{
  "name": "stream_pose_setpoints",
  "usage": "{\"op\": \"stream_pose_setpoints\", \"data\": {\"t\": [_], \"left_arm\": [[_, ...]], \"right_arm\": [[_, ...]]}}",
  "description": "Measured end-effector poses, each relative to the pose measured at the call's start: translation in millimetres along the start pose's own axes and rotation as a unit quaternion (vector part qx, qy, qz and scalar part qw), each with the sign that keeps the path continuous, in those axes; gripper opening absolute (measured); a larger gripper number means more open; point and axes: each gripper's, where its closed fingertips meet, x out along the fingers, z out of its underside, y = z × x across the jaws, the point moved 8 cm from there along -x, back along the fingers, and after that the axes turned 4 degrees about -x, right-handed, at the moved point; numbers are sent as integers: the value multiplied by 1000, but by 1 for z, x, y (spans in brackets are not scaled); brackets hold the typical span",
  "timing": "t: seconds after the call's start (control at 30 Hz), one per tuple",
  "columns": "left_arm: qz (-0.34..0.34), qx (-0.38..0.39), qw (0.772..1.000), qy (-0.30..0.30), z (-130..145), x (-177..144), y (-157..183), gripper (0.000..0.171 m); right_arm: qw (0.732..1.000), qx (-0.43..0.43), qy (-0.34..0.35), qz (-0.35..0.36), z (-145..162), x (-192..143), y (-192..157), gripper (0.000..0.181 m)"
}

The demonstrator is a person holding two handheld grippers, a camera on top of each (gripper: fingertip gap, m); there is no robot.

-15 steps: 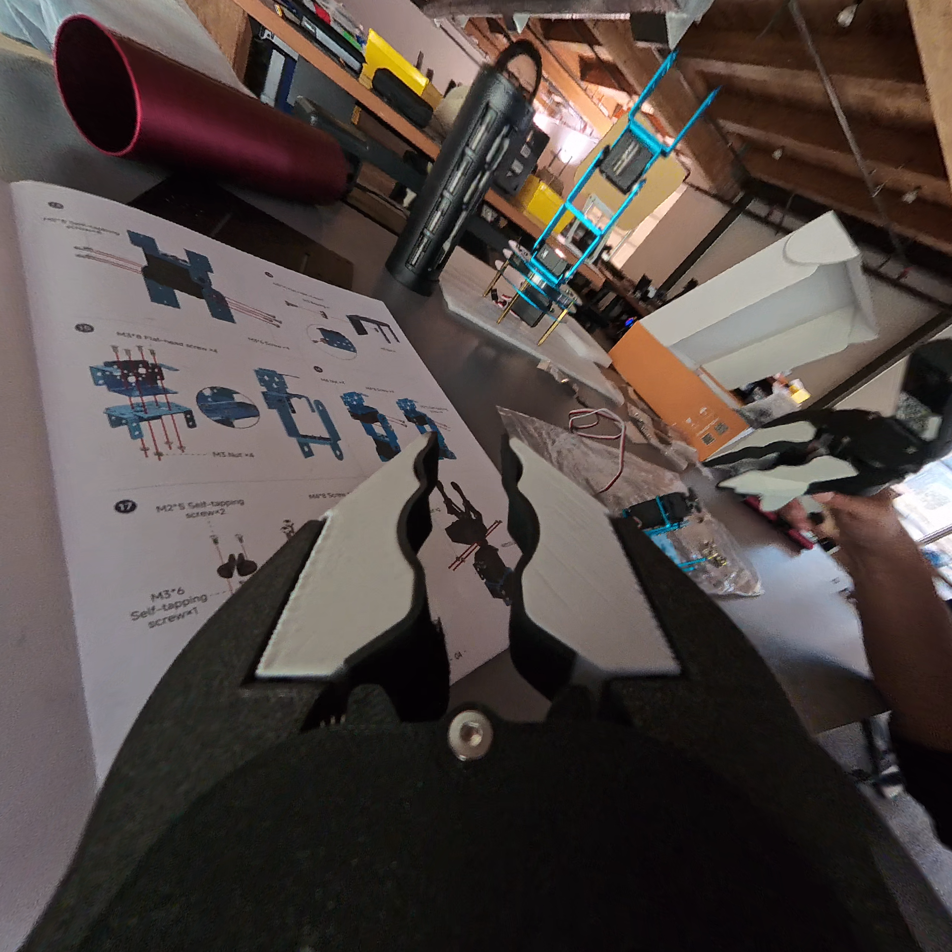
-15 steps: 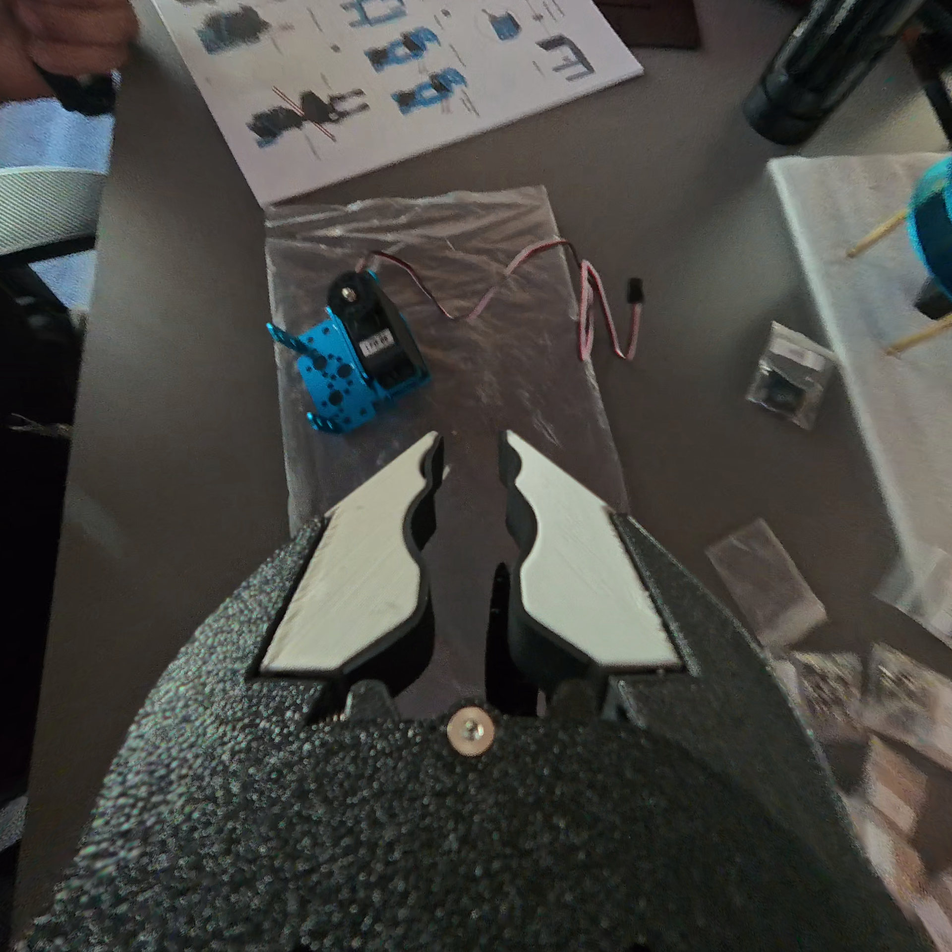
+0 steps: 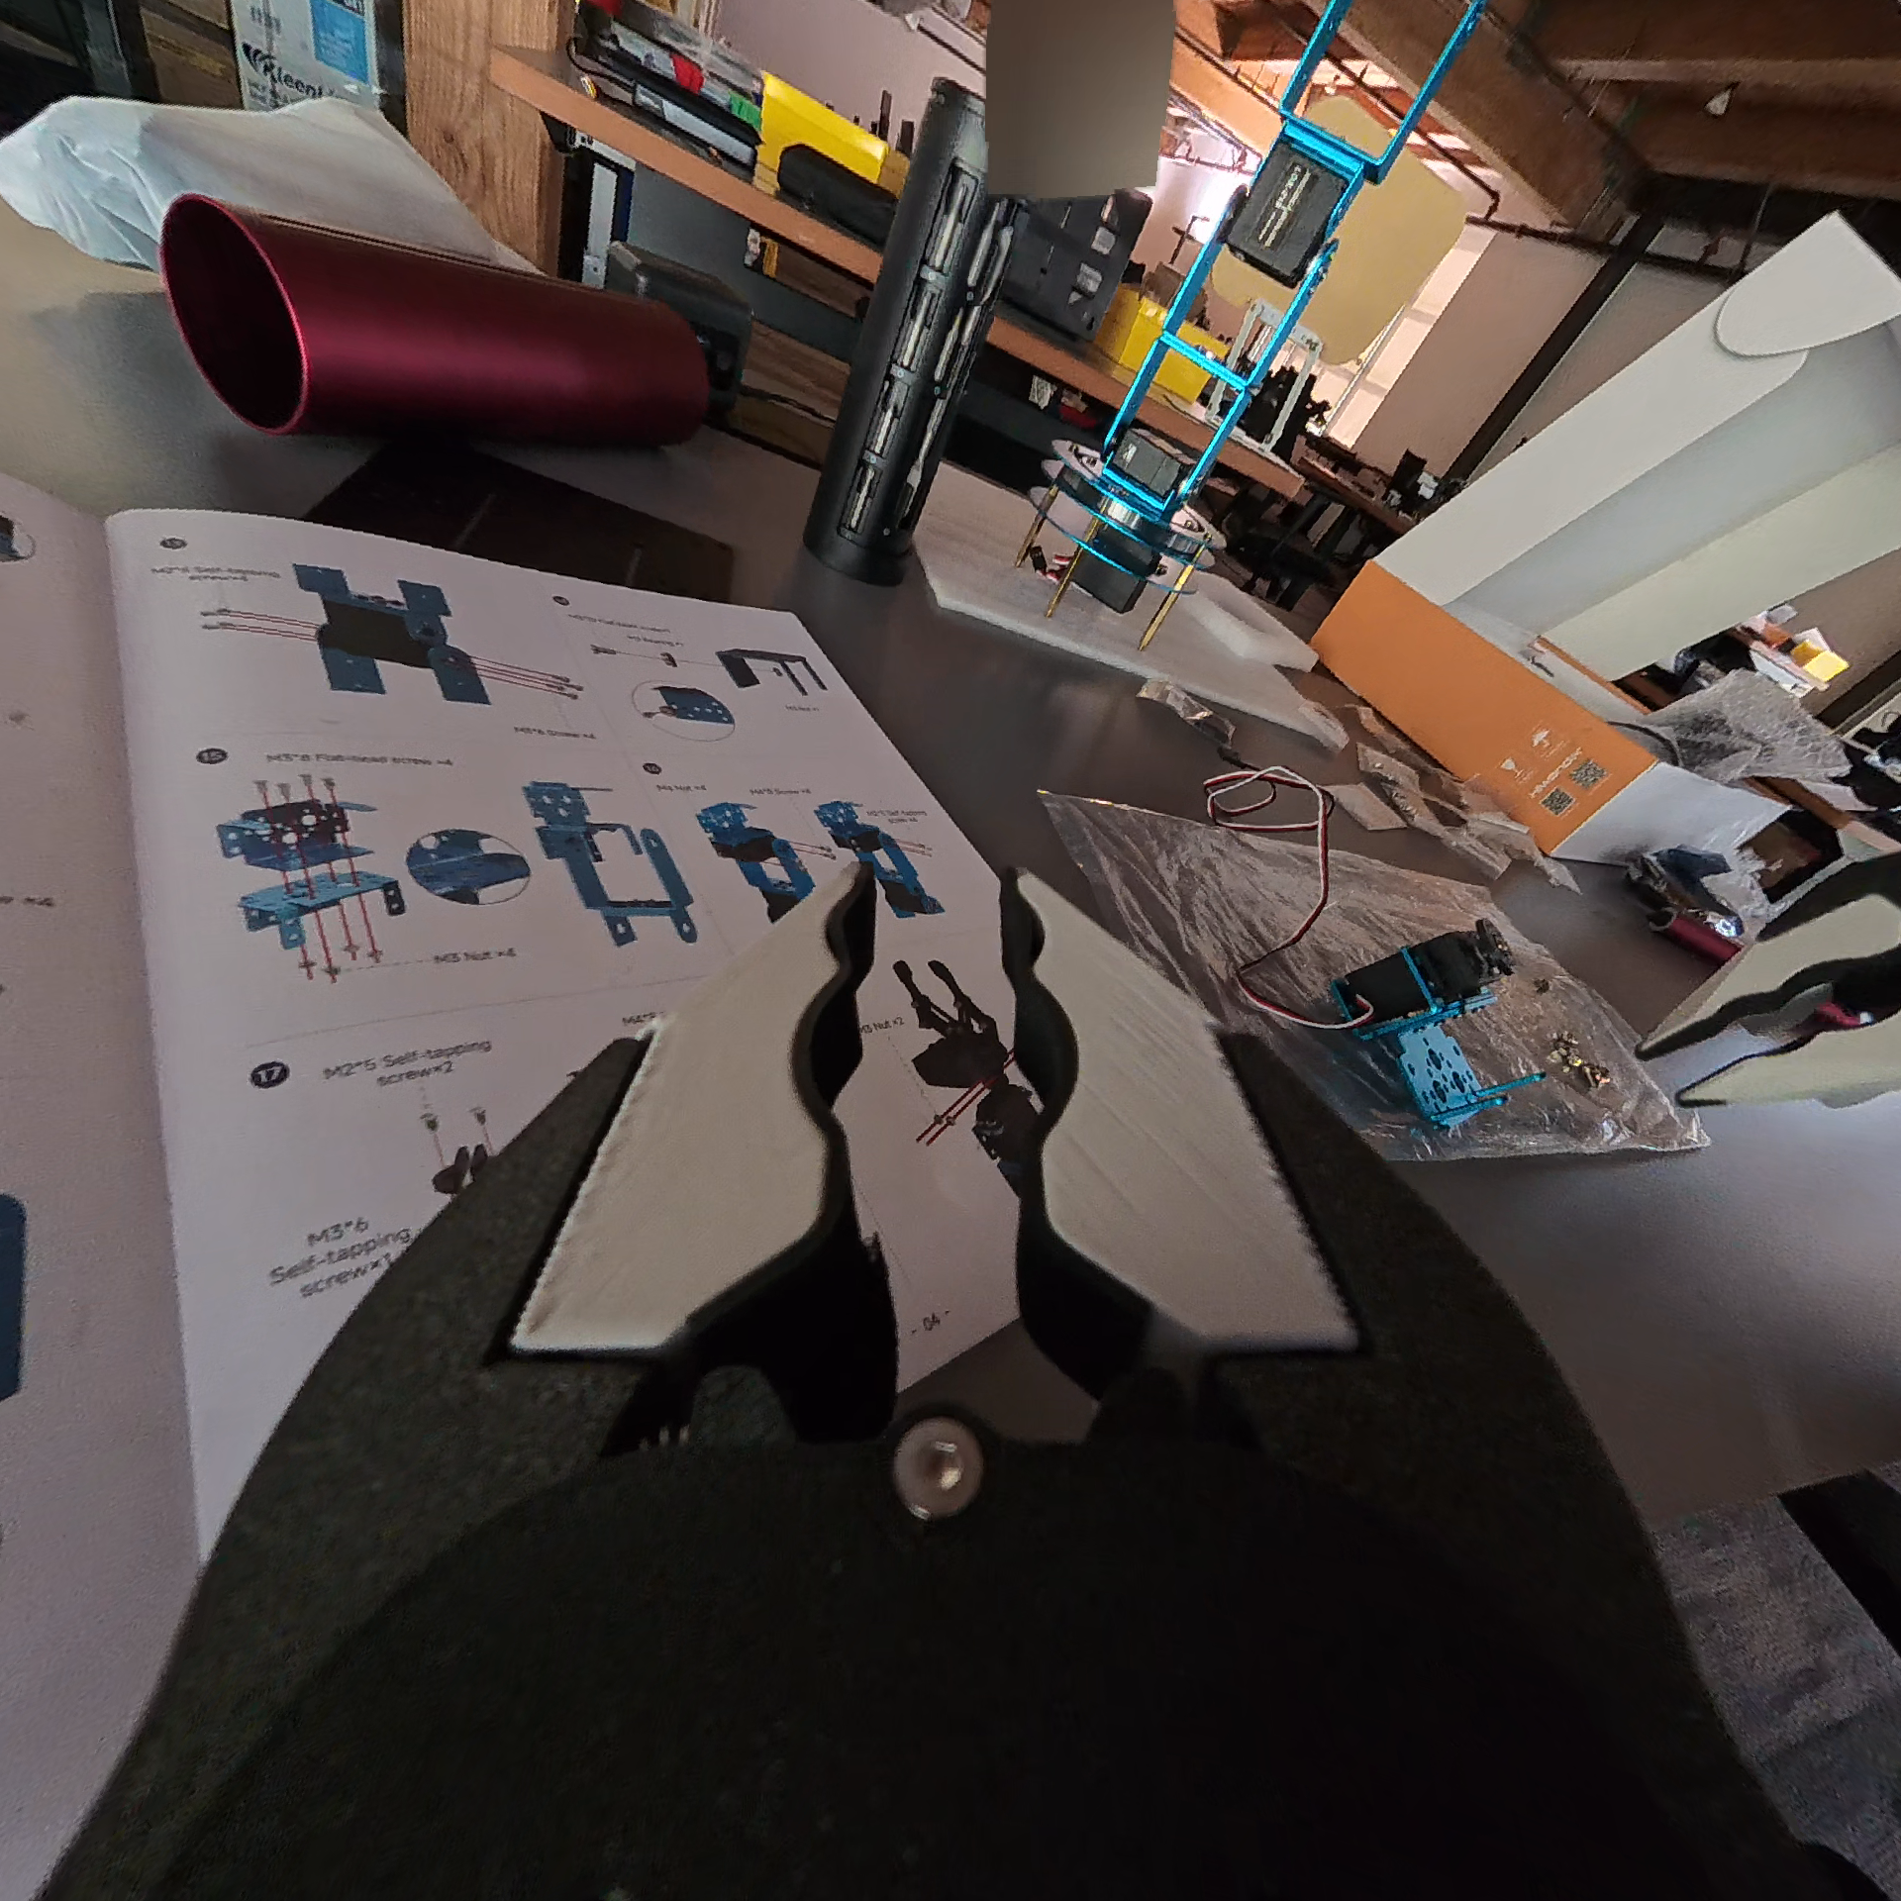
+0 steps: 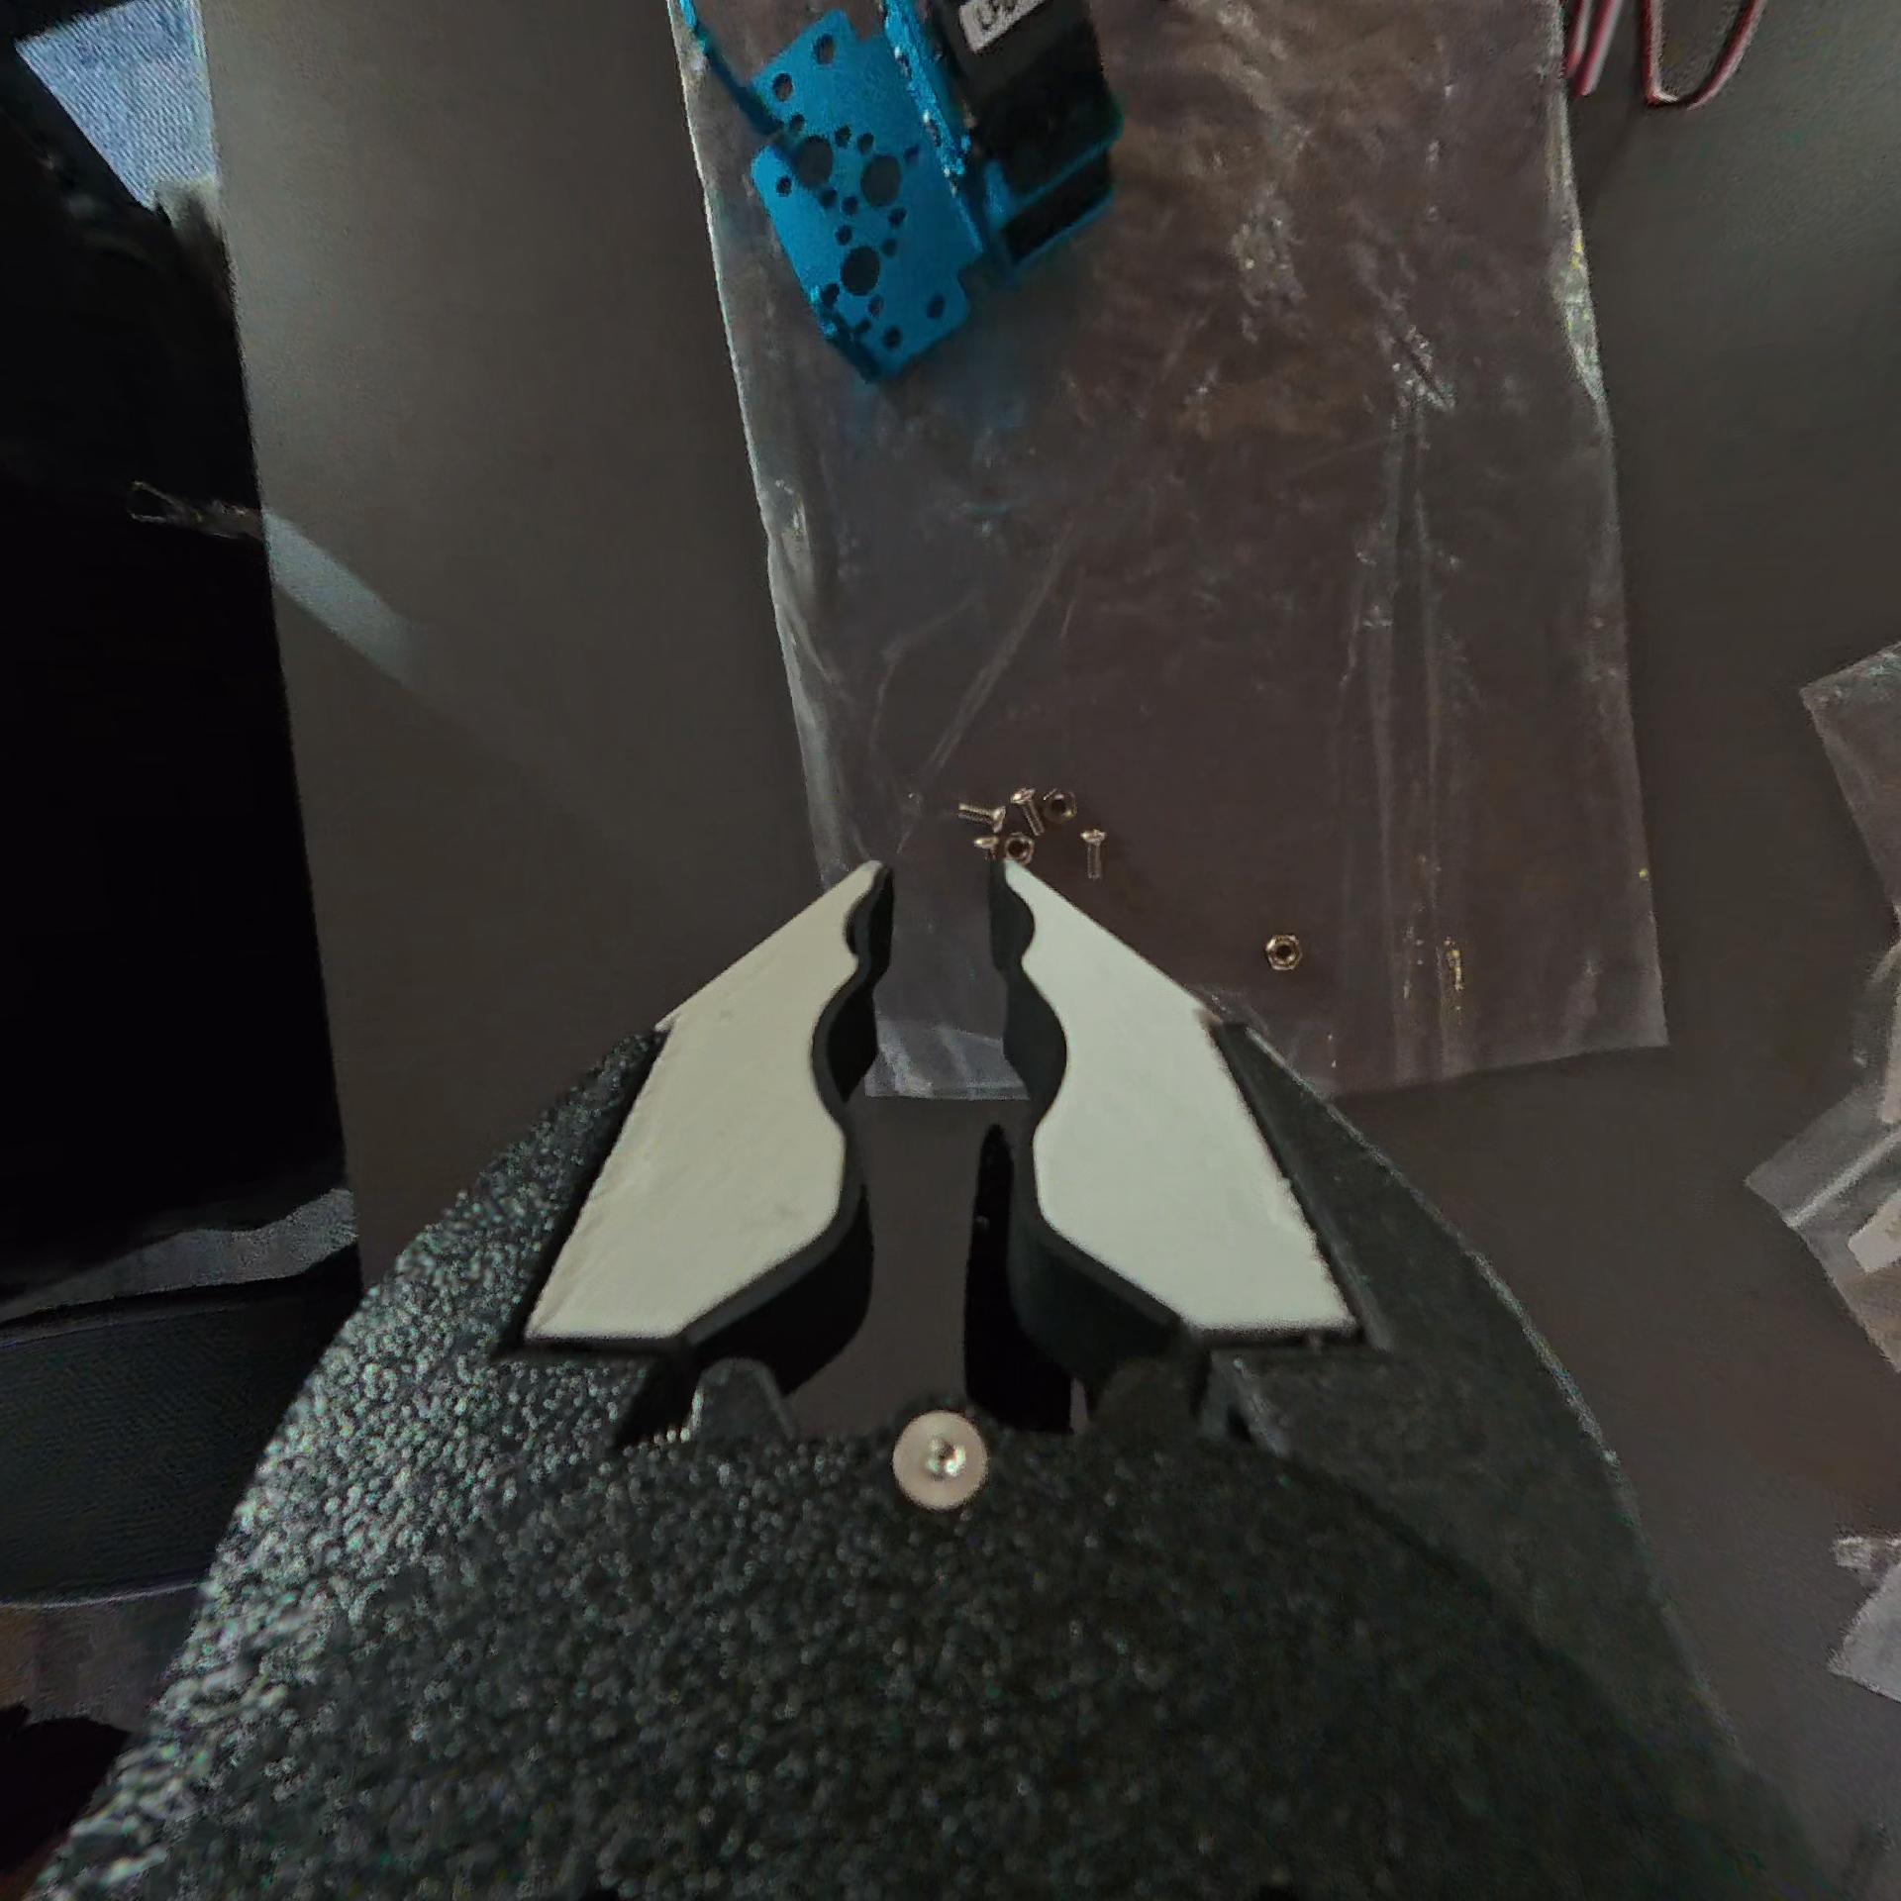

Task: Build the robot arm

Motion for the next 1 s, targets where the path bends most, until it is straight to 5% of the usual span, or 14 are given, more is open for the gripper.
{"op": "stream_pose_setpoints", "data": {"t": [0.17,0.57,1.0], "left_arm": [[-1,9,1000,9,0,-2,2,23],[2,3,1000,14,0,-4,1,23],[4,7,1000,10,0,-2,2,24]], "right_arm": [[995,-36,-64,66,-3,8,10,14],[994,-29,-109,5,-14,22,31,0],[992,-1,-128,16,-12,9,36,10]]}}
